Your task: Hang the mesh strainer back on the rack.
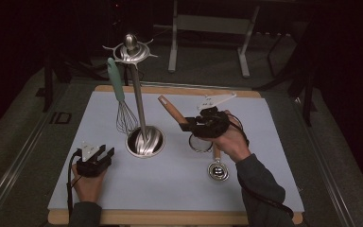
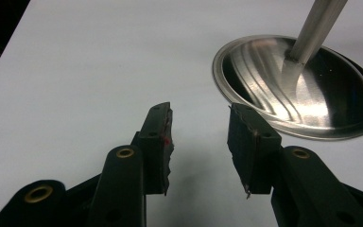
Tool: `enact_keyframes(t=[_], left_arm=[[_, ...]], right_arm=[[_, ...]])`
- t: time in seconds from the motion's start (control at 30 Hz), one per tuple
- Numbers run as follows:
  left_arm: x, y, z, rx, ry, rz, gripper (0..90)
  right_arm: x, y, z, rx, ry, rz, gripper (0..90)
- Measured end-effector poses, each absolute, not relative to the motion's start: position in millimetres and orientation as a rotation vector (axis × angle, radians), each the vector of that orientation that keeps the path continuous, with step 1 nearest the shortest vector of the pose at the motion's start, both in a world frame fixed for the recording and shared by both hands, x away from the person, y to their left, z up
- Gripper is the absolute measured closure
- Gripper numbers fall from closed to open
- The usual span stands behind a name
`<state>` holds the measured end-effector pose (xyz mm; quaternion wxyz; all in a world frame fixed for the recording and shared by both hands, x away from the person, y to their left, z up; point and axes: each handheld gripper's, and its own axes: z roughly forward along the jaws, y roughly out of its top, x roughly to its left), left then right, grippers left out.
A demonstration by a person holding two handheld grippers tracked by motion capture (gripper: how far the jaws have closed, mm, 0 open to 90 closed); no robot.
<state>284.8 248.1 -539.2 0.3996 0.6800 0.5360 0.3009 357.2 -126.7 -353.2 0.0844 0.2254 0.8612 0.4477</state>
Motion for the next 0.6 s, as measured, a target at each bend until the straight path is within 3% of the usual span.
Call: enact_keyframes(t=[0.6], left_arm=[[284.7, 248.1, -539.2, 1.717, 1.357, 0.764, 60.5]], right_arm=[[346.7, -114.0, -321.7, 0.52, 2.502, 1.466, 70.9]])
